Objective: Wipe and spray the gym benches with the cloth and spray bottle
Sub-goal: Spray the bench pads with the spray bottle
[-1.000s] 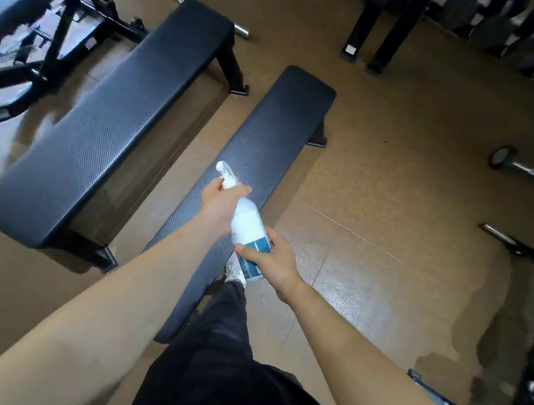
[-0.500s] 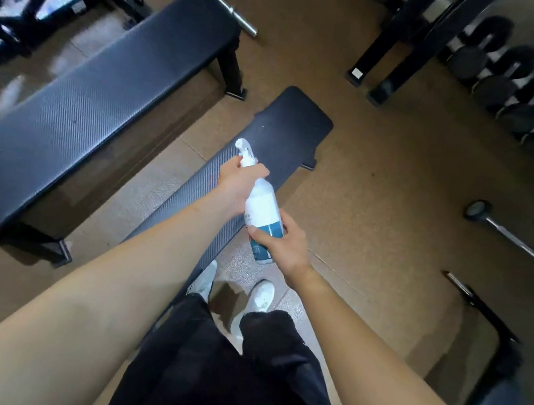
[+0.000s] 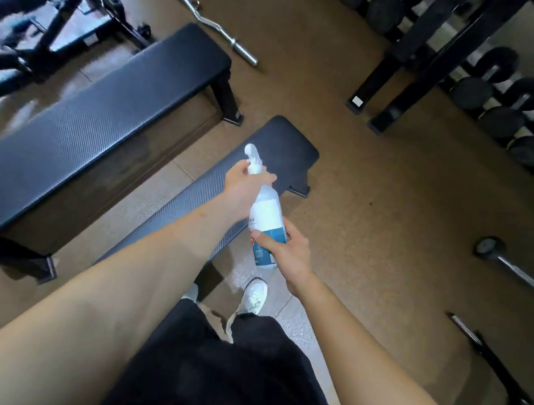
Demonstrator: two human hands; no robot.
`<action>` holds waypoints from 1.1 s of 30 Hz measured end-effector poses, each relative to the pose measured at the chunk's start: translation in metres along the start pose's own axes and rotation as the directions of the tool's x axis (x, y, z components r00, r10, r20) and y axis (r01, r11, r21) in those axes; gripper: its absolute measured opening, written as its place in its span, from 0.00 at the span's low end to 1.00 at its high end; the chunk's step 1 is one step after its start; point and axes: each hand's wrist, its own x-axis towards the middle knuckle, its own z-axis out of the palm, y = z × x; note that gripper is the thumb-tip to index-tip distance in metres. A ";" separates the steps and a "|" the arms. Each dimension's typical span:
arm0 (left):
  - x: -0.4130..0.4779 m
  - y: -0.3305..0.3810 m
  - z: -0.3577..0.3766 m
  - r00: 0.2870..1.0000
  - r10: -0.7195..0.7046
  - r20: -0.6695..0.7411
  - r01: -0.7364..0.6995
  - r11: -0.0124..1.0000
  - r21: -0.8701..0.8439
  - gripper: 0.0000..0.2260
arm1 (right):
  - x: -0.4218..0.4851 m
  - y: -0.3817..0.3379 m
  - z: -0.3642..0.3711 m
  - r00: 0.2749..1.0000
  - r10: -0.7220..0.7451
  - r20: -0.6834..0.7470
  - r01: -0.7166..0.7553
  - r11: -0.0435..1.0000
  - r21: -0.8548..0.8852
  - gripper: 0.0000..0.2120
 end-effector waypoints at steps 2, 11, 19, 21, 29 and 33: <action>0.008 0.003 0.017 1.000 0.012 0.001 -0.012 1.000 -0.024 0.11 | 0.011 -0.005 -0.016 1.000 0.008 0.019 -0.009 1.000 0.015 0.30; 0.056 0.014 0.057 0.998 -0.039 -0.045 0.038 0.999 -0.028 0.11 | 0.062 -0.027 -0.050 0.998 0.056 0.038 -0.057 0.998 0.036 0.18; 0.109 0.046 0.062 0.990 -0.144 0.002 0.144 0.987 -0.068 0.09 | 0.106 -0.068 -0.041 0.993 0.114 0.021 -0.114 0.993 -0.028 0.25; 0.121 0.055 0.062 0.992 -0.127 0.020 0.128 0.989 -0.080 0.09 | 0.117 -0.077 -0.038 0.991 0.132 0.024 -0.131 0.991 -0.035 0.22; 0.163 0.076 0.056 0.981 -0.192 0.014 0.192 0.980 -0.053 0.09 | 0.151 -0.098 -0.018 0.983 0.185 -0.007 -0.185 0.983 -0.009 0.19; 0.171 0.079 0.054 0.983 -0.174 0.056 0.176 0.984 -0.034 0.13 | 0.157 -0.102 -0.009 0.975 0.219 -0.033 -0.220 0.976 -0.009 0.18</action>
